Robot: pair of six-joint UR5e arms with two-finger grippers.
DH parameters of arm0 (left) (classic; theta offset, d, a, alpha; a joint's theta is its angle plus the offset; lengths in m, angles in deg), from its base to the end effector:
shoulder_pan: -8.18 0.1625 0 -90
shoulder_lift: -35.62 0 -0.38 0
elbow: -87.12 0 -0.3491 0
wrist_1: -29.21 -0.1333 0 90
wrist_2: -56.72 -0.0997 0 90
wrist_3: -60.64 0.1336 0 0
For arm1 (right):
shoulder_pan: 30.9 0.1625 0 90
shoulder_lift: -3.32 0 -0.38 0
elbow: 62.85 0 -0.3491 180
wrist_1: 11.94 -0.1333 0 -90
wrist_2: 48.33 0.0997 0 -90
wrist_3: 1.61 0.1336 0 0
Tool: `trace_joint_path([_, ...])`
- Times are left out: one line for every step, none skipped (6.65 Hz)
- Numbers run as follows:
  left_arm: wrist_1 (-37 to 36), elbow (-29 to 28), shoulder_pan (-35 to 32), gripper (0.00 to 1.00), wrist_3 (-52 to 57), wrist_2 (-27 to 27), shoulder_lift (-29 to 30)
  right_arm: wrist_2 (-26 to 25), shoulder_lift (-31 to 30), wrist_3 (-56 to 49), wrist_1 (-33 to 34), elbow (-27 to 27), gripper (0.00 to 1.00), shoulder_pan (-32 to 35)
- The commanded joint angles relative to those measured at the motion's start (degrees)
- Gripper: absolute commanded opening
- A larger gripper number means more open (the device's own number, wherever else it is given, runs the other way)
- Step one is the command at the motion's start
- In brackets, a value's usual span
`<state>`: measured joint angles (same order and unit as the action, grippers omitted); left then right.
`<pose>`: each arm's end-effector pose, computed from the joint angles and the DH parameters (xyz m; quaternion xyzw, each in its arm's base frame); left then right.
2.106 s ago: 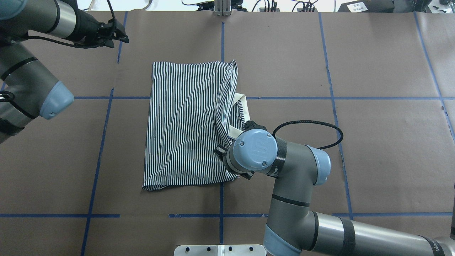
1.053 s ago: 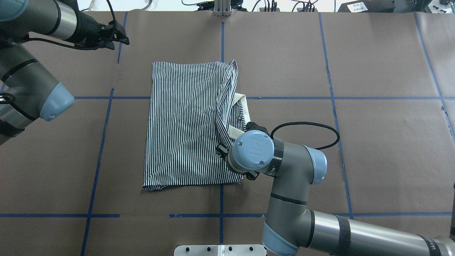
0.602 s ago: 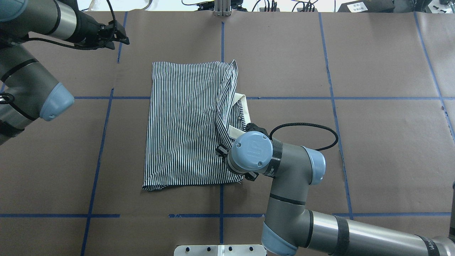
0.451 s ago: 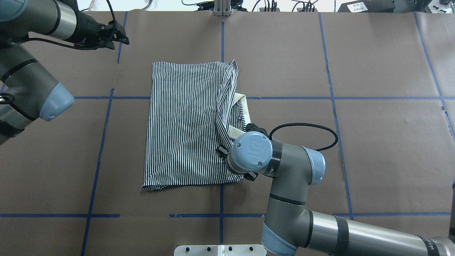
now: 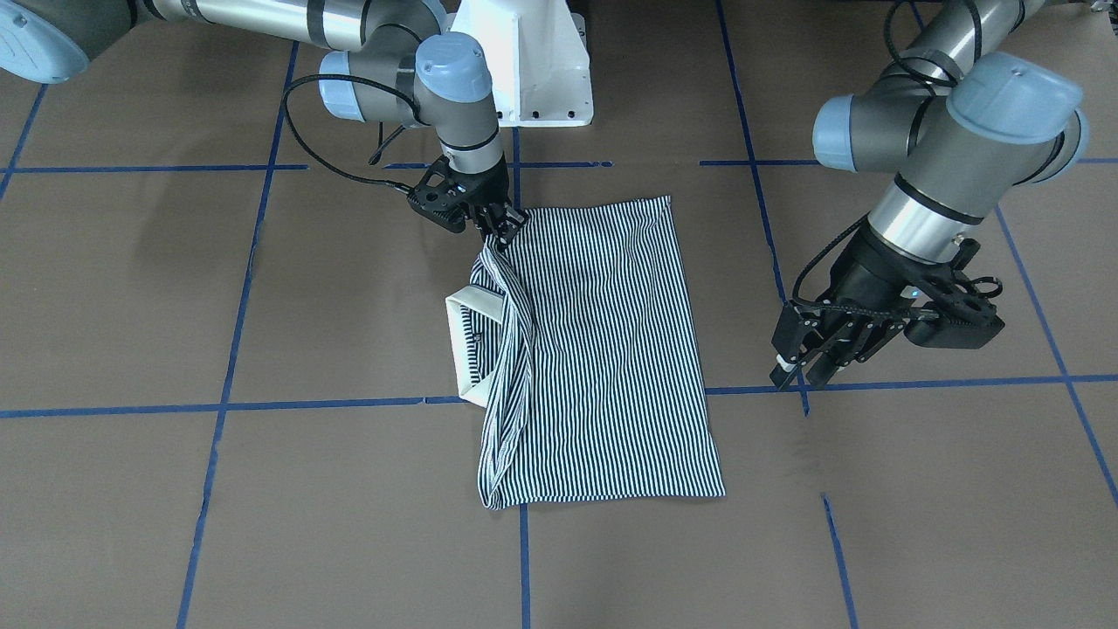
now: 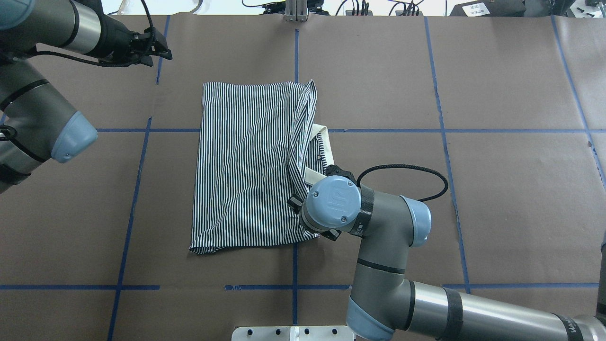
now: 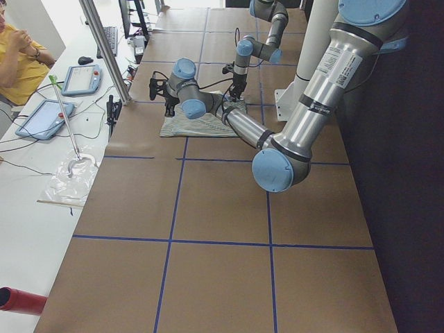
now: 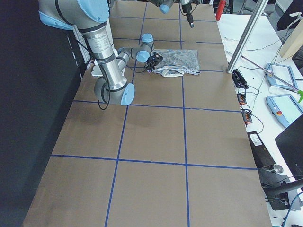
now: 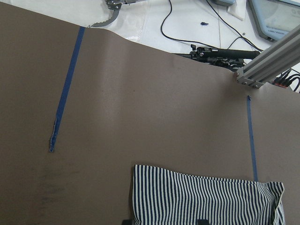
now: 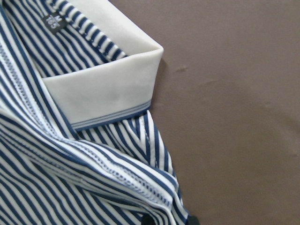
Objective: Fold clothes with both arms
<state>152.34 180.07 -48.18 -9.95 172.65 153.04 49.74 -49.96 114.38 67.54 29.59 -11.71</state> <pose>0.2857 -0.5645 0.2877 0.1643 0.5219 -0.1506 0.8234 -0.5888 -0.3262 0.2562 -0.0886 -0.4145 0.3204 0.8471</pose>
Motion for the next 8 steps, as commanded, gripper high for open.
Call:
trace_joint_path([-0.1, 0.5, 0.1, 0.55, -0.7, 0.0, -0.1, -0.1, 1.0, -0.9, 0.0, -0.2, 0.0, 0.0])
trace_joint_path([-0.3, 1.3, 0.1, 0.55, -1.1, 0.0, -0.1, -0.2, 1.4, -0.8, 0.0, -0.2, 0.0, 0.1])
trace_joint_path([-1.9, 2.2, 0.2, 0.55, -1.1, 0.1, -0.1, -0.3, 2.1, -0.8, 0.1, -0.2, 0.0, 0.0])
trace_joint_path([-4.4, 4.6, 0.4, 0.56, -1.4, 0.0, -0.2, -0.3, 2.1, -0.9, 0.0, -0.2, 0.0, 0.1])
trace_joint_path([-6.5, 7.8, 1.8, 0.56, -2.4, -0.1, -1.4, -0.4, 2.1, -1.3, 0.0, -0.2, 0.0, 0.1])
trace_joint_path([-6.9, 8.9, 2.6, 0.56, -4.4, -0.1, -1.6, -0.4, 2.1, -1.4, 0.1, 0.0, 0.0, 0.1])
trace_joint_path([-6.9, 10.9, 4.4, 0.56, -7.2, -0.5, -2.8, -0.2, 1.9, -1.3, 0.5, 1.2, 0.0, 0.1])
trace_joint_path([-6.7, 14.8, 7.0, 0.58, -11.8, -1.3, -5.8, -0.1, 0.7, -1.2, 0.8, 3.1, 0.0, 0.2])
